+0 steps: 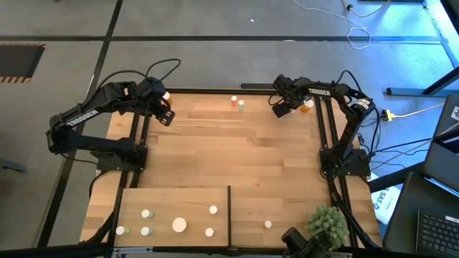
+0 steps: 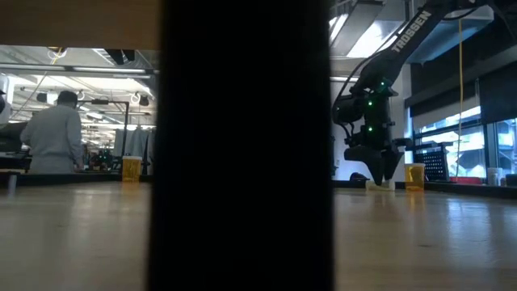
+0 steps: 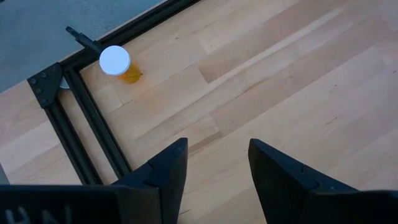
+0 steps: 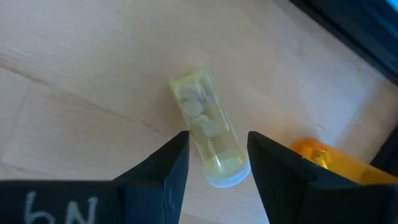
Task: Pick and place medicine bottles onto shelf by color
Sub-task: Put the top right yellow pill bottle on the shelf aligned with the other yellow pill bottle
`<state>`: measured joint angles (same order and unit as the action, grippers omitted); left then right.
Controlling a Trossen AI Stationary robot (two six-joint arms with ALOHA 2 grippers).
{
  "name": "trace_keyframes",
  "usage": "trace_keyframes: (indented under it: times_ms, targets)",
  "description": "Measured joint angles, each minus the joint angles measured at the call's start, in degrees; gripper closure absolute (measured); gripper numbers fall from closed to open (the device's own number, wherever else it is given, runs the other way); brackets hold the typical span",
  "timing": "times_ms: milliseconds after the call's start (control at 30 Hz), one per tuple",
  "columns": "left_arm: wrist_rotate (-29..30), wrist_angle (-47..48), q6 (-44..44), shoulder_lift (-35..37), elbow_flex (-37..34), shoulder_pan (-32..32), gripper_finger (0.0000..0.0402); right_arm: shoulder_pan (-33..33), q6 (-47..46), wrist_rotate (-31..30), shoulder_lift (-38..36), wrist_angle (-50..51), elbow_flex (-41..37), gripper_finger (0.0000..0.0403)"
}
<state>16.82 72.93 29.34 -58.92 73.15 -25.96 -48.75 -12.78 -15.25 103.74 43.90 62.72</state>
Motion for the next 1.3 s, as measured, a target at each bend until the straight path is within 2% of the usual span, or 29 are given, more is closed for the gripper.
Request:
trace_keyframes:
  times_ms: [233,333,1300]
  targets:
    - [0.0,0.0,0.0,0.0,0.0,0.0,0.0237,0.0,-2.9,-1.5,0.0,-0.8,0.0,0.0235]
    - [0.0,0.0,0.0,0.0,0.0,0.0,0.0237,0.0,-0.4,-0.4,0.0,-0.7,0.0,0.0235]
    - [0.0,0.0,0.0,0.0,0.0,0.0,0.0237,0.0,2.7,-0.1,0.1,-1.3,-1.3,0.0235]
